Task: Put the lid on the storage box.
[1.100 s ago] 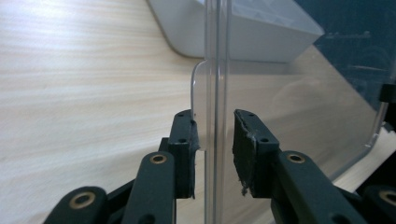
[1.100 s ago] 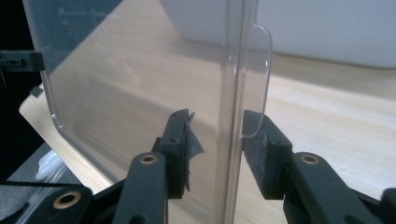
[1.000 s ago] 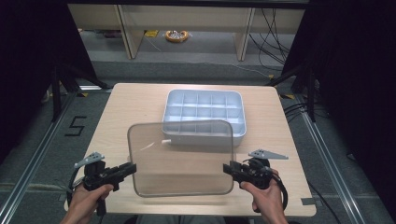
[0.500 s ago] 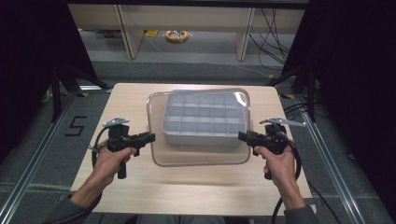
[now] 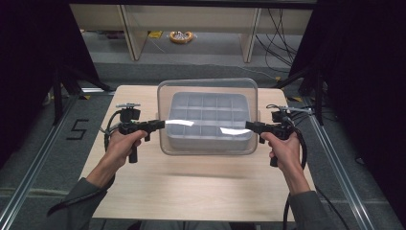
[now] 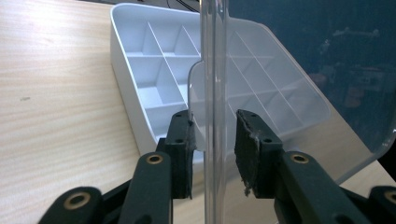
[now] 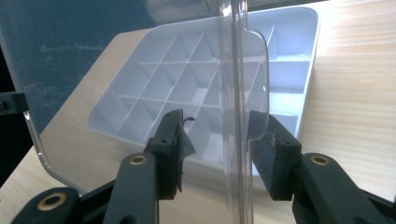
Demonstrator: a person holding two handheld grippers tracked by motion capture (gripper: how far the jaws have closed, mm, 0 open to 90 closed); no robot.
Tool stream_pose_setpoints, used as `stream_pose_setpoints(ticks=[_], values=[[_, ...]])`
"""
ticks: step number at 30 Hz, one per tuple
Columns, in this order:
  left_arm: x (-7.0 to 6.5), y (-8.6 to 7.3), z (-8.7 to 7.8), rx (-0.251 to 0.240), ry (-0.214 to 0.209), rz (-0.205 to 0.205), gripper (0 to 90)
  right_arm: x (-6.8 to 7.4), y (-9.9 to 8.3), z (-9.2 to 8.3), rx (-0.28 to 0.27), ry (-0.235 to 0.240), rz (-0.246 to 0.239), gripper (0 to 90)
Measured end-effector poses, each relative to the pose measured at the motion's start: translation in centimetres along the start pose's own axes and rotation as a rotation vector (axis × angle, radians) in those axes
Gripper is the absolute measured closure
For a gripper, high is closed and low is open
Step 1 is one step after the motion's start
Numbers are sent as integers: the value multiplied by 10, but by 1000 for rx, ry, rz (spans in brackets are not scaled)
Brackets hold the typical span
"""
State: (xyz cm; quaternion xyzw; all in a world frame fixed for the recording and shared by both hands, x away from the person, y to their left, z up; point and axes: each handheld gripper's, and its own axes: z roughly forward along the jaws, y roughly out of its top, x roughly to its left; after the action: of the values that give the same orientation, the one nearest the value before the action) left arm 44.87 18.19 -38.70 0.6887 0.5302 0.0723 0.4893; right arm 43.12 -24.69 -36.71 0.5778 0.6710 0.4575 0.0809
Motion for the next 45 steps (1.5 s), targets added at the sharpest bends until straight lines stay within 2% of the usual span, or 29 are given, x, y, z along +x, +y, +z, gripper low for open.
stream_pose_setpoints(ticks=[3, 6, 7, 10, 12, 13, 14, 17, 18, 19, 21, 22, 23, 24, 26, 27, 28, 29, 31, 32, 33, 34, 35, 37, 38, 40, 41, 43, 45], values=[[3, 8, 7, 6, 4, -18, 661, -4, 7, 5, 4, -22, -21, 565], [5, 15, 14, 5, 17, -33, 652, -4, 12, 11, 14, -19, 34, 565], [6, 18, 16, 6, 22, -39, 650, -7, 14, 13, 8, -18, 1, 565], [9, 27, 22, 14, 26, -53, 647, -8, 20, 19, 17, -20, 49, 565], [9, 31, 25, 18, 39, -59, 643, -13, 24, 23, 14, -15, 19, 563], [11, 34, 28, 29, 40, -57, 642, -10, 25, 24, 20, -27, 64, 562], [12, 36, 29, 35, 44, -59, 641, -14, 28, 26, 26, -40, 31, 561], [14, 41, 36, 42, 51, -78, 639, -14, 31, 30, 44, -32, 78, 559], [15, 42, 38, 49, 55, -77, 638, -17, 33, 31, 44, -46, 45, 558], [14, 43, 41, 43, 55, -88, 637, -16, 34, 33, 59, -35, 97, 558], [14, 44, 45, 52, 58, -91, 636, -19, 35, 36, 63, -46, 100, 551], [15, 44, 47, 66, 61, -80, 635, -24, 36, 39, 45, -48, 62, 548], [15, 44, 47, 66, 61, -80, 633, -21, 36, 39, 62, -43, 136, 547], [17, 46, 51, 76, 63, -87, 635, -22, 37, 41, 71, -48, 152, 546], [16, 46, 56, 82, 72, -94, 633, -27, 38, 45, 67, -61, 131, 538], [16, 46, 59, 86, 78, -94, 632, -26, 38, 47, 84, -64, 168, 533], [16, 46, 59, 86, 78, -94, 629, -31, 38, 48, 72, -75, 108, 527], [17, 47, 63, 95, 79, -96, 627, -29, 39, 51, 93, -75, 176, 521], [17, 47, 66, 95, 85, -101, 626, -31, 39, 54, 107, -83, 202, 510], [18, 48, 67, 101, 88, -101, 625, -39, 39, 56, 106, -80, 123, 508], [18, 48, 69, 98, 93, -104, 622, -33, 39, 57, 121, -73, 219, 503], [19, 48, 70, 100, 96, -109, 620, -37, 39, 60, 113, -76, 187, 501], [19, 48, 71, 96, 99, -118, 616, -34, 40, 60, 137, -72, 243, 501], [21, 48, 74, 102, 104, -121, 612, -37, 39, 64, 137, -77, 222, 492], [21, 48, 75, 104, 108, -120, 608, -44, 39, 66, 138, -79, 157, 487], [21, 47, 78, 104, 116, -134, 601, -40, 39, 70, 141, -90, 233, 477], [23, 47, 79, 106, 116, -130, 599, -41, 39, 72, 147, -113, 226, 475], [25, 46, 83, 113, 125, -132, 589, -45, 37, 76, 129, -64, 216, 471], [26, 45, 84, 115, 127, -136, 581, -44, 37, 78, 142, -83, 218, 466]])
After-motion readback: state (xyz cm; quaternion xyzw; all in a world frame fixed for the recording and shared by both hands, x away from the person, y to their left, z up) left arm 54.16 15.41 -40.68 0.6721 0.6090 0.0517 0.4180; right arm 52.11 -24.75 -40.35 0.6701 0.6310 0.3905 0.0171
